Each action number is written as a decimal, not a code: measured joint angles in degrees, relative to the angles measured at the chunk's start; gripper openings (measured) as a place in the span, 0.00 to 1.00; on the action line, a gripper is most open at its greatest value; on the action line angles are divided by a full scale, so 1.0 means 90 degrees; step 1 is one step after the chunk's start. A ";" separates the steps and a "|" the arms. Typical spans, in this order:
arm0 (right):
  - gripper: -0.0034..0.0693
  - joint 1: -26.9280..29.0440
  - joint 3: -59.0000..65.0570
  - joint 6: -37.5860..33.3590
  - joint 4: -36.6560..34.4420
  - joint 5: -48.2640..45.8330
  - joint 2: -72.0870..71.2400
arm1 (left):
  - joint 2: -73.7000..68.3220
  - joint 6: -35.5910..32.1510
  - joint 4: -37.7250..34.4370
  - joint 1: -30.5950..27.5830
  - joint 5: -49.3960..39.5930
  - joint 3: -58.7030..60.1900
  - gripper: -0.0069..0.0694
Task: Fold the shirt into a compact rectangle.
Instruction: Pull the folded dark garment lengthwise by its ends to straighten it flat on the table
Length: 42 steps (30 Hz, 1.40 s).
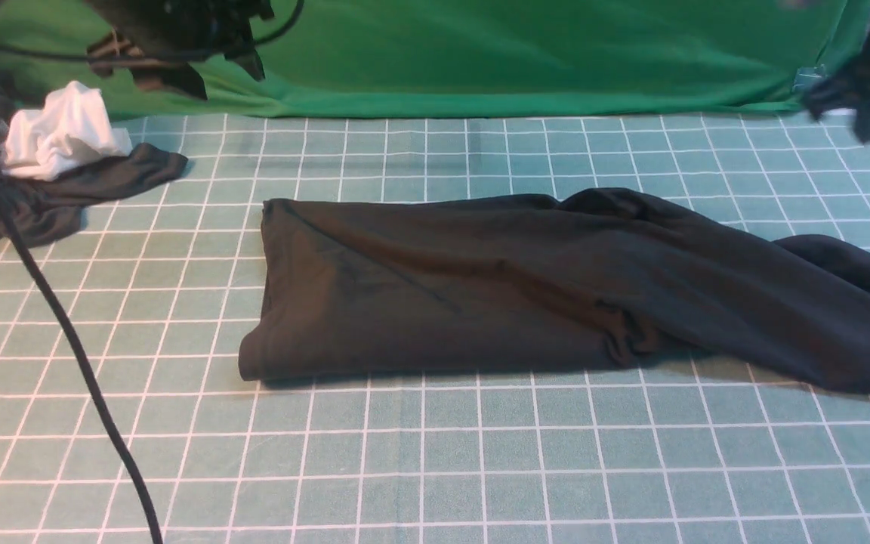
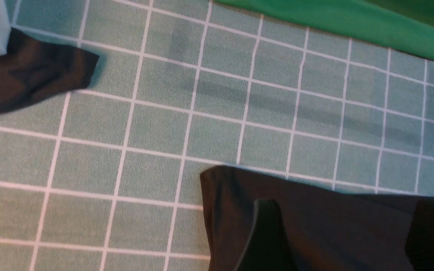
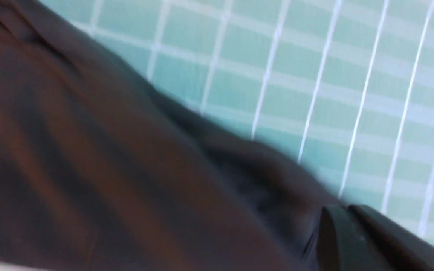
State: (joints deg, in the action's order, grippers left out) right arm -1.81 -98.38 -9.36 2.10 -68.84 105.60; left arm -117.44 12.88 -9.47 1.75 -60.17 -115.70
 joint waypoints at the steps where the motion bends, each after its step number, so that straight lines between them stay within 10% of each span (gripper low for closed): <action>1: 0.08 0.0253 0.0382 -0.0096 -0.0298 -0.0027 -0.0183 | 0.0000 -0.0014 -0.0032 0.0000 -0.0144 -0.0079 0.67; 5: 0.14 0.0802 0.1345 -0.0341 -0.0828 0.0006 -0.0401 | 0.0000 -0.0140 -0.0136 0.0000 -0.0286 -0.0133 0.67; 12: 0.55 0.1214 0.2880 -0.0568 -0.0962 0.1334 -0.0148 | 0.0000 -0.0267 -0.0218 0.0000 -0.0335 -0.0133 0.67; 20: 0.63 0.1344 0.2947 0.0144 -0.0155 0.1513 -0.0007 | 0.0000 -0.0349 -0.0240 0.0000 -0.0305 -0.0133 0.67; 29: 0.60 0.1843 0.3060 0.0682 -0.0453 0.1441 0.0197 | 0.0000 -0.0440 -0.0240 0.0000 -0.0300 -0.0133 0.67; 38: 0.14 0.1842 0.2975 -0.0072 -0.1061 0.1519 0.0426 | 0.0000 -0.0504 -0.0240 0.0000 -0.0300 -0.0133 0.67; 42: 0.10 0.1842 0.2401 -0.0182 -0.0820 0.1241 0.0426 | 0.0000 -0.0510 -0.0240 0.0000 -0.0300 -0.0133 0.67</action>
State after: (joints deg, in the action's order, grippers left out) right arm 14.77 -76.77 -10.99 -5.28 -57.67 109.43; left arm -117.44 8.29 -11.62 1.75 -62.87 -116.90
